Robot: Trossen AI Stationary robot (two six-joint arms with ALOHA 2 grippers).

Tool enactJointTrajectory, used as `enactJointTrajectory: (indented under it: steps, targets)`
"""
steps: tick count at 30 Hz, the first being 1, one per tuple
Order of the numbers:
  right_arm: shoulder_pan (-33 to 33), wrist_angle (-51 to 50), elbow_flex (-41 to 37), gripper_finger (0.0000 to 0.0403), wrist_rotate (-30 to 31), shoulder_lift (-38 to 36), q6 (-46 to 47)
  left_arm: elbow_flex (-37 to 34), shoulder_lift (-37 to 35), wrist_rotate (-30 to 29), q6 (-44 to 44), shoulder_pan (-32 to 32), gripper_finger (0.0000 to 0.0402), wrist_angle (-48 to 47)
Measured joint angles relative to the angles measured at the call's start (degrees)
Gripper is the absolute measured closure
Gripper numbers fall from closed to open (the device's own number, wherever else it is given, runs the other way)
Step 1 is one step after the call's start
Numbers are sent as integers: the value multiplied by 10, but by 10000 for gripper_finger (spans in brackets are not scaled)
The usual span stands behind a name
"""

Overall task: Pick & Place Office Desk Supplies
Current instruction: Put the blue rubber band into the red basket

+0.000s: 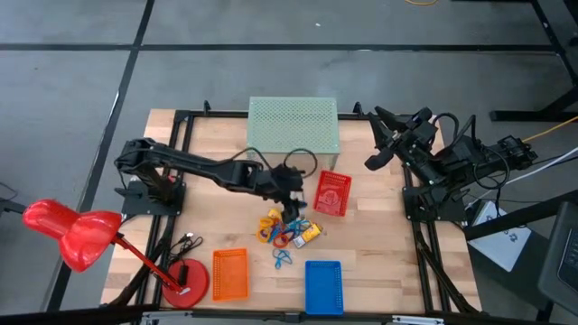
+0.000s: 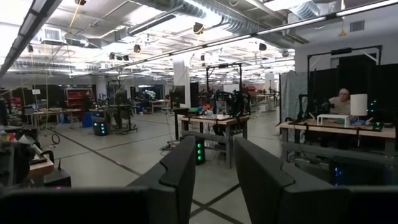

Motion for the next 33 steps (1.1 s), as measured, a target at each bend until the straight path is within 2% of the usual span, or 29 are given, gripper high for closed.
enactJointTrajectory:
  steps: [4,12,17,21,25,29,33]
  targets:
    - [0,-9,0,288,-2,0,19,-1,28,41,-3,-4,159,-2]
    - [0,-32,0,288,-1,1,29,-1,81,56,51,-13,159,-68]
    - [0,-31,0,288,-1,1,31,-1,102,57,71,-23,162,-78]
    - [0,-33,0,288,0,1,31,-1,104,53,71,-31,162,-106]
    - [0,-34,0,288,0,0,29,-16,104,19,61,-36,162,-131]
    - [0,-34,0,288,0,1,28,-47,104,49,28,-32,163,-130]
    - [0,-34,0,289,0,1,27,-54,102,43,16,-32,176,-112]
